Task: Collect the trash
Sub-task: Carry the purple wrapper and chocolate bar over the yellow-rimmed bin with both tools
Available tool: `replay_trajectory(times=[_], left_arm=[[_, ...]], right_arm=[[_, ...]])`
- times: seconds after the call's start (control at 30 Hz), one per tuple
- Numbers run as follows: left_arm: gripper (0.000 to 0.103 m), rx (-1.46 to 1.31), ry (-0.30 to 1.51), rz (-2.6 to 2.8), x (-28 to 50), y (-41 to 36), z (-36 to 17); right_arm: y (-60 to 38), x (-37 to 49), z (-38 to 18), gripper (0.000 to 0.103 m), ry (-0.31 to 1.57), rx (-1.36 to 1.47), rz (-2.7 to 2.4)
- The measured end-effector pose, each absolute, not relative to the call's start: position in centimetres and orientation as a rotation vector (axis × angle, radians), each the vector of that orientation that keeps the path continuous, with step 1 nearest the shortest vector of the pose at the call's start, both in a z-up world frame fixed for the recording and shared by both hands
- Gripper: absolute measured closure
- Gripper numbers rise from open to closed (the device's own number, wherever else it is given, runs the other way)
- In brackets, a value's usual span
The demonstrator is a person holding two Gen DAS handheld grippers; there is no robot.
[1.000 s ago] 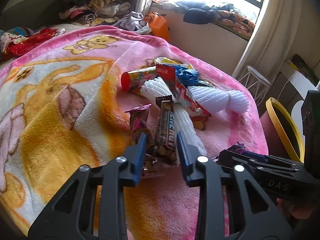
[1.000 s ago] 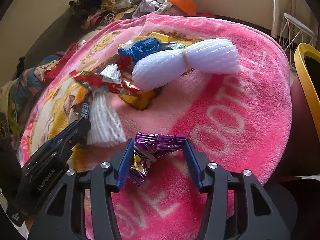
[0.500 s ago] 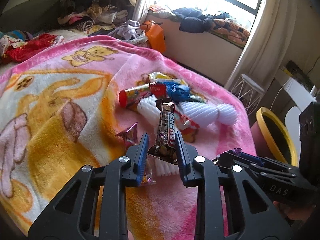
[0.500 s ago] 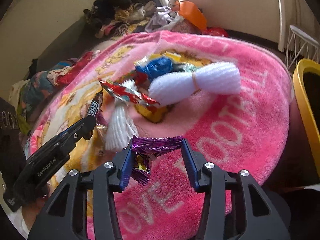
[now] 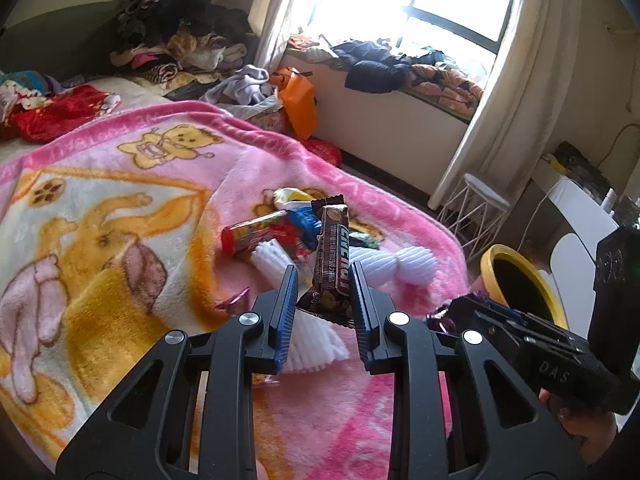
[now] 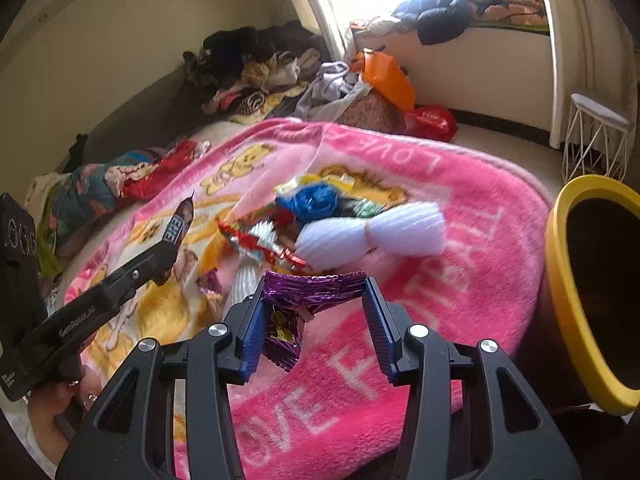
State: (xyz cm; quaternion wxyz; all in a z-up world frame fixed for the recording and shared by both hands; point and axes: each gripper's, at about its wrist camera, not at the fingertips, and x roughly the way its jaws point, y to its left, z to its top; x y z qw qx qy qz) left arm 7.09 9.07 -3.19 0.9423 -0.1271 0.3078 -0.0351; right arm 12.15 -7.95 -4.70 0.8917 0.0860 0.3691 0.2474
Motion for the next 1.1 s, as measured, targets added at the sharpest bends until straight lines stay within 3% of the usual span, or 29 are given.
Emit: replay_trajectory(times=[1.1], left_arm=[[0.083,-0.179,0.588,-0.25,7.5,0.5,-0.5]], right_arm=[[-17.5,13.0,-2.6,0.059,0.638,0.267,0.299]])
